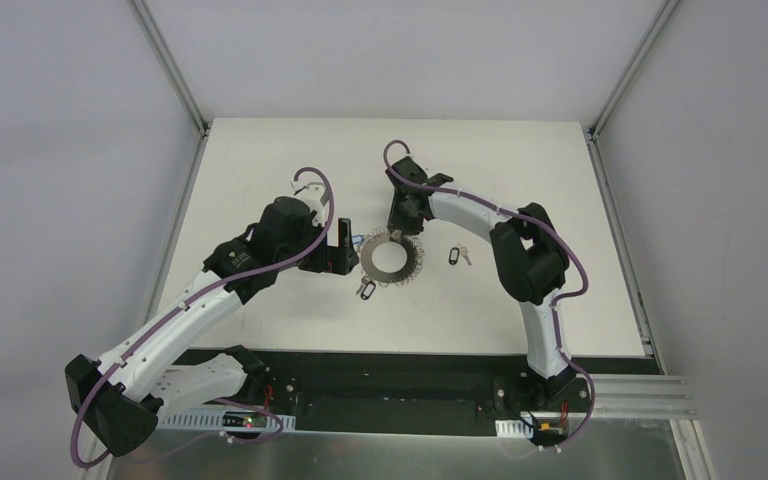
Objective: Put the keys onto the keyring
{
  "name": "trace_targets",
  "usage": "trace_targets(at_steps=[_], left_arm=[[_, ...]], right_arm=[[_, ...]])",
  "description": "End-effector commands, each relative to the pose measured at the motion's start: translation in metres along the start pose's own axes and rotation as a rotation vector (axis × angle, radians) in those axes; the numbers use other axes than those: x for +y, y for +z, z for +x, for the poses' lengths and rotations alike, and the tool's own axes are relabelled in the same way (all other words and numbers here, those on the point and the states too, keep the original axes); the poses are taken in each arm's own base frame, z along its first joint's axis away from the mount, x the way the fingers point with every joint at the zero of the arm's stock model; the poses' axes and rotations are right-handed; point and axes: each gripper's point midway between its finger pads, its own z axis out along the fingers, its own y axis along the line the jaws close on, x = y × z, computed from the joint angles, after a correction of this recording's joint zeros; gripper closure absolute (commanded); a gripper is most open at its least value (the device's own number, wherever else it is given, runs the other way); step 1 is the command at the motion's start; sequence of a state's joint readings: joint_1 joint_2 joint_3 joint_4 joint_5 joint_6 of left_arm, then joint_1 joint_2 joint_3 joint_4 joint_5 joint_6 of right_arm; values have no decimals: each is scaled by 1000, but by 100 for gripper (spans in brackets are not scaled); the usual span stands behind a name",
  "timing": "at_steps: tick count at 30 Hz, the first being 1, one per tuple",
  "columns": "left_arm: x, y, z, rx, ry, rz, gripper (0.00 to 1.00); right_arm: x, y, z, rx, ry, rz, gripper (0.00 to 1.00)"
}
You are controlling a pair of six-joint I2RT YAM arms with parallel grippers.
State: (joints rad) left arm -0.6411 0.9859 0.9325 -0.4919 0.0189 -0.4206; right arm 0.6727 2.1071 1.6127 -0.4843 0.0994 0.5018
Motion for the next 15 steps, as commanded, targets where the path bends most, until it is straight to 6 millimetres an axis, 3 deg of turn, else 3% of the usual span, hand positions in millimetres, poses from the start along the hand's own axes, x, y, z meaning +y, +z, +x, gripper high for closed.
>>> trace_targets(at_steps=[1, 8, 15], left_arm=[[-5, -1, -2, -17, -11, 25, 0], [-6, -2, -3, -21, -11, 28, 0], [-6, -2, -2, -21, -10, 31, 0]], right_arm=[[9, -17, -11, -40, 25, -16, 65], [18, -41, -27, -91, 36, -46, 64], [23, -45, -40, -111, 48, -30, 64]])
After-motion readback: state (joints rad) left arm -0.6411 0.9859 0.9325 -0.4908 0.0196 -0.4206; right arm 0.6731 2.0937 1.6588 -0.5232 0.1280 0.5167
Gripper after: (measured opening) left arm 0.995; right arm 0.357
